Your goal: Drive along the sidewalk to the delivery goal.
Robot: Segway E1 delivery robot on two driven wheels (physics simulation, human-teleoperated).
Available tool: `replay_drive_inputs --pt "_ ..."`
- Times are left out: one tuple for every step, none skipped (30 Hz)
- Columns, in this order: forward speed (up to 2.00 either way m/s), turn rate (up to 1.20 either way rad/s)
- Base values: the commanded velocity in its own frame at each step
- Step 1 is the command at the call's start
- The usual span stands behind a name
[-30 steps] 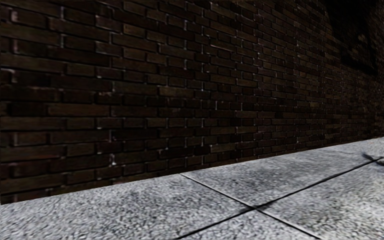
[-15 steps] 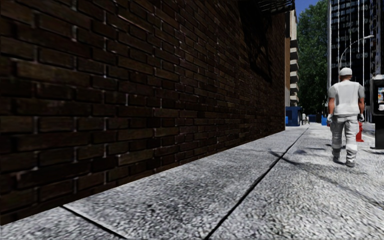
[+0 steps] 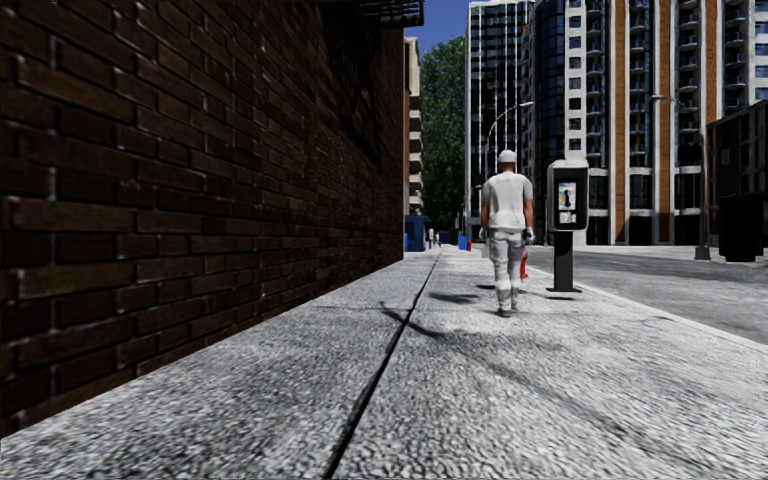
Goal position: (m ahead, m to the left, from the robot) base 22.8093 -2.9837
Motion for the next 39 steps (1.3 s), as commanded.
replay_drive_inputs --pt "1.55 0.0" --pt "1.55 0.0" --pt "1.55 0.0" --pt "1.55 0.0" --pt "1.55 0.0" --pt "1.55 0.0" --pt "1.55 0.0" --pt "1.55 0.0" --pt "1.55 0.0" --pt "1.55 0.0" --pt "1.55 0.0" --pt "1.55 0.0" --pt "1.55 0.0" --pt "1.55 0.0" --pt "1.55 0.0" --pt "1.55 0.0" --pt "1.55 0.0" --pt "1.55 0.0" --pt "1.55 0.0" --pt "1.55 0.0" --pt "1.55 0.0" --pt "1.55 0.0" --pt "1.7 0.0" --pt "2.0 0.0" --pt "2.0 0.0" --pt "2.0 0.0" --pt "2.0 0.0" --pt "2.0 0.0" --pt "2.0 -0.07" --pt "2.0 -0.07" --pt "2.0 -0.16" --pt "2.0 -0.2" --pt "2.0 -0.21" --pt "2.0 -0.21" --pt "2.0 -0.21" --pt "2.0 -0.21" --pt "2.0 -0.21" --pt "2.0 -0.21" --pt "2.0 -0.21"
